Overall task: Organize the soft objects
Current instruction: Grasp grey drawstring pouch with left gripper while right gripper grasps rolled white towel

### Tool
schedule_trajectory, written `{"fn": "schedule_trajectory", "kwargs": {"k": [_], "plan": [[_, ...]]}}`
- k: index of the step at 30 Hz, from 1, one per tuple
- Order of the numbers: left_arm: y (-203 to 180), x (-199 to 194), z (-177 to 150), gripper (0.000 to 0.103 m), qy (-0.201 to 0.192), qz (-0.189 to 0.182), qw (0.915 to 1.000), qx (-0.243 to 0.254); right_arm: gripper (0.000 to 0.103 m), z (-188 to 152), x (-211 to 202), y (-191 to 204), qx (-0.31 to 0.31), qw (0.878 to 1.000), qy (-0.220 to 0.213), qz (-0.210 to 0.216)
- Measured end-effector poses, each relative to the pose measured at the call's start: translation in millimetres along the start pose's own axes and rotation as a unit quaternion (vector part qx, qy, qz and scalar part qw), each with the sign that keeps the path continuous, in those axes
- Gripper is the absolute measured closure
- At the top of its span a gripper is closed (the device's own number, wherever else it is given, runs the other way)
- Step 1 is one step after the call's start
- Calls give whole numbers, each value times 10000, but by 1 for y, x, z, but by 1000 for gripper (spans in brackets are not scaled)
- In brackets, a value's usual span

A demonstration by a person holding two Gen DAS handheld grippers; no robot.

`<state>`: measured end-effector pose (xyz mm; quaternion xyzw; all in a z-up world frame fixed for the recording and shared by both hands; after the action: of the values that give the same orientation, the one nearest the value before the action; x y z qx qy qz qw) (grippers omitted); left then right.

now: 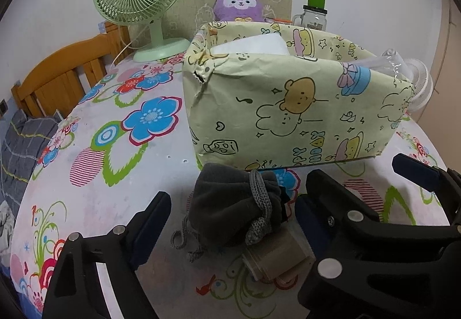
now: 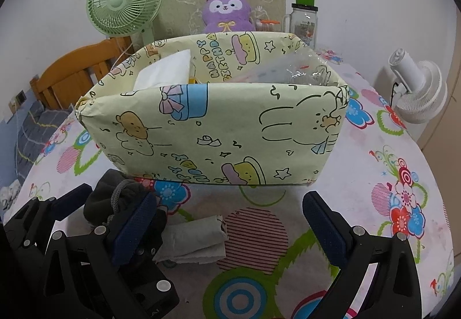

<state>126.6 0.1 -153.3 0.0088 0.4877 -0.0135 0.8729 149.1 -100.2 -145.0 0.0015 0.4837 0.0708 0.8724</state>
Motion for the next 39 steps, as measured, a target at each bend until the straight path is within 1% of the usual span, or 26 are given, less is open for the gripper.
{"fn": "schedule_trajectory", "kwargs": {"k": [2,4,6,15,29,39], "plan": [[1,2,1,23,37,-41,10000,-12,1,1,1,-1,10,10000,12,-9],[1,3,2,33,79,-69,9999,-27,1,1,3,-2,32,10000,37,-16],[1,5,2,39,111,-137,9998,-16,1,2,4,-2,43,10000,55,-19],[1,-2,-3,41,14,-120,9999,3,1,-1,0,3,19,10000,41,-54],[9,-24,-23,41,-88,-39,9999,-54,1,-18,-16,14,-88,10000,21,-36],[12,-24,-31,41,-12,-36,10000,-4,1,-24,-9,19,-131,9997,223,21]]}}
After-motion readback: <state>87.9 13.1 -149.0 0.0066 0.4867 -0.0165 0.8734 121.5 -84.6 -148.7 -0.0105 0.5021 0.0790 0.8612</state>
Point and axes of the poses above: each gripper's, at about its wrist camera, not at the fingertips, and x roughly the way its jaws point, y to its left, z to its top, the point moved 1 cm from there along x, roughly the way its jaws point, and after that the axes turned 11 degrees about y, right-handed, at the moved point
